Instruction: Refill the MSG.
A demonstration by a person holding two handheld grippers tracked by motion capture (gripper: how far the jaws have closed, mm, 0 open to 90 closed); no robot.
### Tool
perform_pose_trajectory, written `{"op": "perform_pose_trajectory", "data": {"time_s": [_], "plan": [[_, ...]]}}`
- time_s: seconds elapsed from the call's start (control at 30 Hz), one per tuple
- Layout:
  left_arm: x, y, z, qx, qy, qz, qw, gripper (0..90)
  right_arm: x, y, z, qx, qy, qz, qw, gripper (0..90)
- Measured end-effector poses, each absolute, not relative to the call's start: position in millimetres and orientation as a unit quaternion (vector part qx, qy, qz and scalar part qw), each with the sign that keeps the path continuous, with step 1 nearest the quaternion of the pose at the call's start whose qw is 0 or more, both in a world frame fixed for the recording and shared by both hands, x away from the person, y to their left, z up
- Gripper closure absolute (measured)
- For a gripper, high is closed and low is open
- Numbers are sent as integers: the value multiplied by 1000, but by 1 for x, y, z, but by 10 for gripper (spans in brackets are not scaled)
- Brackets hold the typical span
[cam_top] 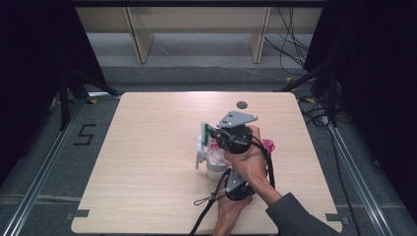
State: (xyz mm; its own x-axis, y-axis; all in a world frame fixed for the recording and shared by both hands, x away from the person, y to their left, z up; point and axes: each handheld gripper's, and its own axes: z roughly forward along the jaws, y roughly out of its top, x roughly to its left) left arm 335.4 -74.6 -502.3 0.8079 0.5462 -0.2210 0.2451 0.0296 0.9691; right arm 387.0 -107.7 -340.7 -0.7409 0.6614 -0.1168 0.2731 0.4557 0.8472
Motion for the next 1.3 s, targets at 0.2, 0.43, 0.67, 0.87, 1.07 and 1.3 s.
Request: {"op": "perform_pose_trajectory", "data": {"time_s": [0.2, 0.43, 0.67, 0.87, 1.07, 1.3], "plan": [[336, -75, -502, 687, 288, 115, 657, 737, 388, -107, -341, 285, 822, 440, 222, 897], [336, -74, -503, 690, 288, 115, 654, 737, 386, -108, -341, 283, 824, 439, 219, 898], [337, -74, -504, 691, 290, 117, 651, 736, 385, -110, -340, 287, 822, 442, 217, 898], [337, -73, -505, 696, 292, 120, 645, 734, 384, -113, -339, 290, 816, 451, 218, 899], [337, -75, -509, 710, 295, 130, 626, 729, 381, -126, -338, 293, 810, 462, 211, 900], [335, -81, -512, 727, 300, 151, 599, 717, 375, -142, -338, 301, 799, 480, 201, 900]]}}
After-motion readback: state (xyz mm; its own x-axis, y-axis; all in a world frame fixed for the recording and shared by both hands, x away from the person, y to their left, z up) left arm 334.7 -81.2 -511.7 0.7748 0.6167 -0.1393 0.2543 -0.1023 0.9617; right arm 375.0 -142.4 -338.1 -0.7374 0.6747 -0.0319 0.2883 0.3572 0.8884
